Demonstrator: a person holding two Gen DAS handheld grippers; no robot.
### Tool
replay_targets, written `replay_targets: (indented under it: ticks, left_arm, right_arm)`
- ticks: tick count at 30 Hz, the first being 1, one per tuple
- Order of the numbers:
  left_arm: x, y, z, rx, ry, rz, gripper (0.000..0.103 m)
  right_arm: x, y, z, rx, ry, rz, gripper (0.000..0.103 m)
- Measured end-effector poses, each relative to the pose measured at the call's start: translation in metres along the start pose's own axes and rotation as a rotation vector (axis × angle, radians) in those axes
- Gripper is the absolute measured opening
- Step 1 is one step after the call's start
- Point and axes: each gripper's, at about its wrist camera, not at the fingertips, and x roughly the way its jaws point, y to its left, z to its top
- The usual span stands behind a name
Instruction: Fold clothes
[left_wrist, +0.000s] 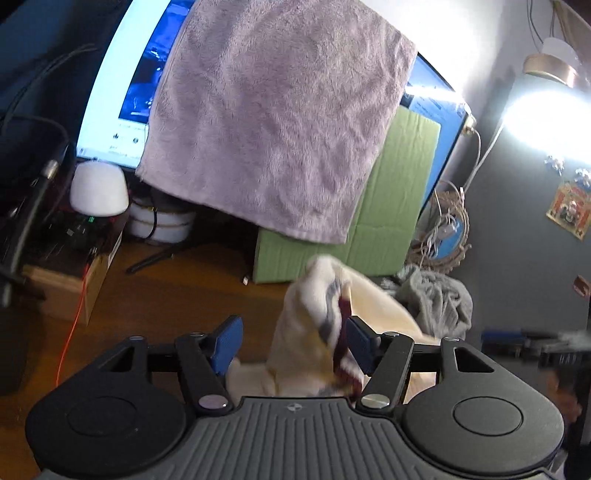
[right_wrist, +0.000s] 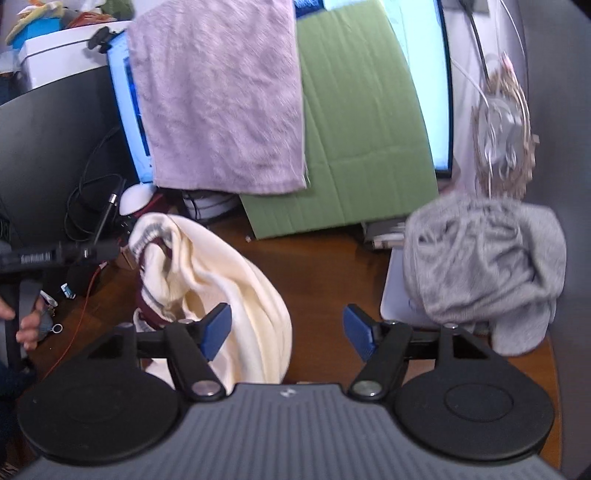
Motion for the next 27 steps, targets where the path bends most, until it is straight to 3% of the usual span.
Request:
replay_targets:
  ticks: [3,5,7,8,11,13,16,23,27]
  left_arm:
    - [0.002,-0.008,-0.018,0.018,0.021,-0.007,0.062]
    - [0.012,-0.014,-0.026,0.020,0.036,-0.015,0.062]
    - [0.023,-0.017,-0.029,0.005,0.044,-0.033,0.062]
    - [0.029,-0.019,-0.030,-0.004,0.046,-0.042,0.062]
    - [0.044,-0.017,-0.028,-0.063,0.032,-0.019,0.067]
    - [0.050,-0.012,-0.025,-0.096,0.009,-0.013,0.064]
    - [0.050,-0.003,-0.020,-0.110,-0.032,0.046,0.011]
    - [0.008,0.013,-0.012,-0.011,-0.140,0.216,0.009]
    - [-0.008,0.022,-0.012,0.018,-0.164,0.270,0.009]
  right_arm:
    - [-0.004,0.025,0.009,-0.078,-0.022,0.030,0.070]
    - [0.001,0.042,0.013,-0.113,-0.016,0.050,0.054]
    - [0.008,0.057,0.015,-0.149,0.000,0.068,0.030]
    - [0.013,0.063,0.016,-0.168,0.007,0.074,0.027]
    - [0.028,0.077,0.015,-0.218,0.034,0.073,0.028]
    - [0.036,0.082,0.014,-0.252,0.049,0.068,0.028]
    - [0.043,0.085,0.009,-0.293,0.072,0.051,0.029]
    - [0.049,0.091,-0.003,-0.370,0.079,0.038,0.031]
    - [0.064,0.110,0.001,-0.352,0.113,0.148,0.032]
